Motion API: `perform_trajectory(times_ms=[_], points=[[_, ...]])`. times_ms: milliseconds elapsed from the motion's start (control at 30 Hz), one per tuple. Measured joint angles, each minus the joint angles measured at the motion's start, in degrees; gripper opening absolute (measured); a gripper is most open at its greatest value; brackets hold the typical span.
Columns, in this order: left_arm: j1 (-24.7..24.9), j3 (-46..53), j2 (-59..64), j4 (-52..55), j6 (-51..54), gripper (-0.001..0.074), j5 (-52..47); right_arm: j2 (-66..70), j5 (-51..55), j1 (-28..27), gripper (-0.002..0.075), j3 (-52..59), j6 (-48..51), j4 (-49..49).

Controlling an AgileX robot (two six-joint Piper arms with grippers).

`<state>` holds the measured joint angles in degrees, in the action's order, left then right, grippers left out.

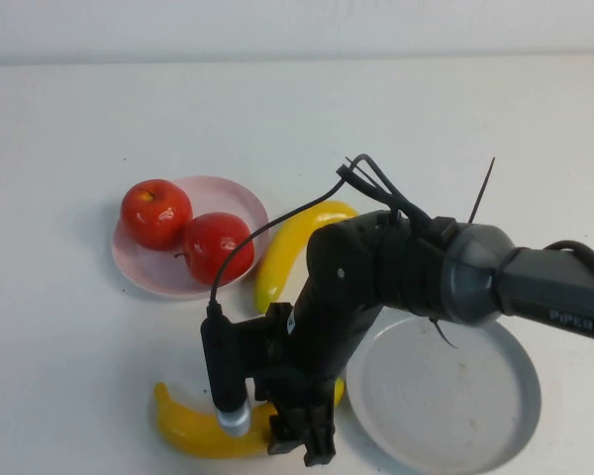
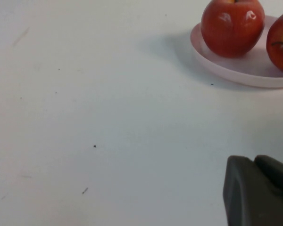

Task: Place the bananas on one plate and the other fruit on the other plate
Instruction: Put another type of fruit in the right plate

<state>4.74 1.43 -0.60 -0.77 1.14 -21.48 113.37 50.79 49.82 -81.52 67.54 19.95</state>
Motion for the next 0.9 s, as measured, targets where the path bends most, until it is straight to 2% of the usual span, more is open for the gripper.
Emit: perform_trajectory(times_ms=[233, 367, 467, 533, 667, 800, 900], points=[[0.00, 0.00, 0.00, 0.00, 0.00, 0.0001, 0.00, 1.99, -0.11, 0.00, 0.0305, -0.28, -0.06, -0.59], [0.00, 0.00, 0.00, 0.00, 0.00, 0.0001, 0.00, 2.11, -0.11, 0.00, 0.0304, -0.78, -1.00, -0.59], [0.00, 0.00, 0.00, 0.00, 0.00, 0.0001, 0.00, 1.97, -1.01, 0.00, 0.0304, -1.88, -5.40, -1.01], [0.00, 0.00, 0.00, 0.00, 0.00, 0.0001, 0.00, 0.49, -3.16, 0.00, 0.0304, -2.31, -10.08, -1.27], [0.00, 0.00, 0.00, 0.00, 0.00, 0.0001, 0.00, -5.47, -8.19, 0.00, 0.0304, -1.66, -28.23, -3.89], [0.00, 0.00, 0.00, 0.00, 0.00, 0.0001, 0.00, -13.65, -12.62, -0.60, 0.0304, 4.24, -48.15, -8.52], [0.00, 0.00, 0.00, 0.00, 0.00, 0.0001, 0.00, -19.26, -13.23, -3.43, 0.0304, 10.27, -60.74, -12.15]])
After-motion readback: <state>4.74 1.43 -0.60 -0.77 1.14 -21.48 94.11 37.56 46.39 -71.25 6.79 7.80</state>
